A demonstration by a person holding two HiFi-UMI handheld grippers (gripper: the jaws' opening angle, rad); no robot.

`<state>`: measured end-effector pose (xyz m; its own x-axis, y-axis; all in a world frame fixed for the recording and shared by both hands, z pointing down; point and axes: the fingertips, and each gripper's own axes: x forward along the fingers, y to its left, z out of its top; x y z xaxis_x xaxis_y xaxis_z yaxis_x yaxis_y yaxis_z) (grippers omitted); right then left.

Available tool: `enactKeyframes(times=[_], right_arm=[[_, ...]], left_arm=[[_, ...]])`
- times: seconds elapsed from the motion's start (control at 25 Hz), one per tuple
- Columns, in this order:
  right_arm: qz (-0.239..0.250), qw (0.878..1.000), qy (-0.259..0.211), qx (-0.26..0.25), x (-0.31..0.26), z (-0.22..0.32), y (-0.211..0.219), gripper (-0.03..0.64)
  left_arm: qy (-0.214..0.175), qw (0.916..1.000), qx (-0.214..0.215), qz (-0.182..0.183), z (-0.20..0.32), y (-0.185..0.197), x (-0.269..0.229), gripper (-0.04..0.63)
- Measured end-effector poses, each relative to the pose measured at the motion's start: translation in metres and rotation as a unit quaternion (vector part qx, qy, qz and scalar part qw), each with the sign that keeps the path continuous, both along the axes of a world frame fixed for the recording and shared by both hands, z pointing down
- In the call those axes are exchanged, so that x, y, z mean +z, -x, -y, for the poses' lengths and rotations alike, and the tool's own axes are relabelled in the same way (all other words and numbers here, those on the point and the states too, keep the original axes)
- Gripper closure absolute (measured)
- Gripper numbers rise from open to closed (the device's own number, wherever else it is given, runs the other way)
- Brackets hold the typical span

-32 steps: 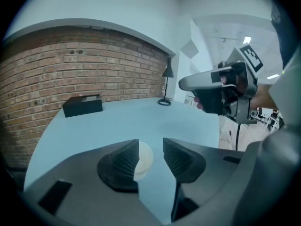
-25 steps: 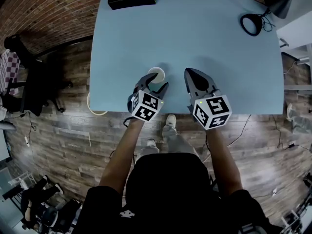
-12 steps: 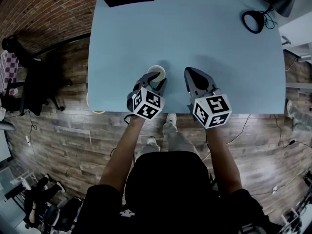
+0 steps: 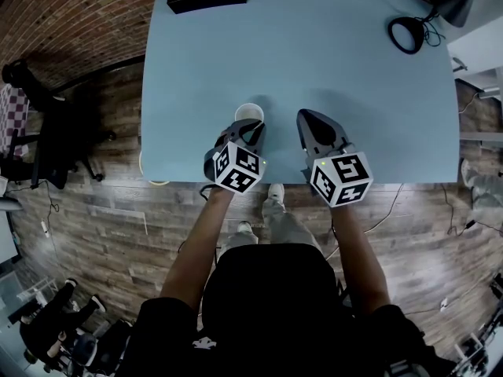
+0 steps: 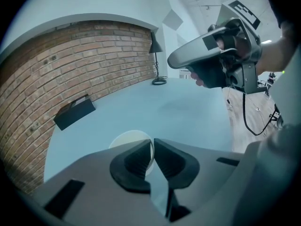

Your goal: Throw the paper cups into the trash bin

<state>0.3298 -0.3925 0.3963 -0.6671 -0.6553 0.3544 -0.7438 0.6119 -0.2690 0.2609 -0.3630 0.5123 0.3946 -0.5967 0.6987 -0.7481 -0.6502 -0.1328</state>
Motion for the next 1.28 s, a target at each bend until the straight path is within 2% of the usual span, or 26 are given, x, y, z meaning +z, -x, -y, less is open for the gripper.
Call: enactKeyframes(times=[0.48, 0.64, 1.08, 1.28], right_arm=[[-0.004, 1.0, -0.008, -0.016, -0.003, -0.002, 0.008, 0.614], [-0.004, 1.0, -0.01, -0.024, -0.006, -0.003, 0.012, 0.614], [0.0, 0.998, -0.019, -0.067, -0.015, -0.006, 0.039, 0.614], [0.003, 0.996, -0.023, -0.087, -0.022, -0.014, 0.057, 0.614]], left_arm=[[-0.018, 0.9996, -0.017, -0.014, 0.002, 0.007, -0.015, 0.566], [-0.025, 0.9989, -0.026, -0.028, 0.002, 0.01, -0.026, 0.568], [-0.056, 0.9917, -0.092, -0.07, -0.007, 0.04, -0.062, 0.568], [-0.065, 0.9856, -0.129, -0.088, -0.02, 0.061, -0.076, 0.568]])
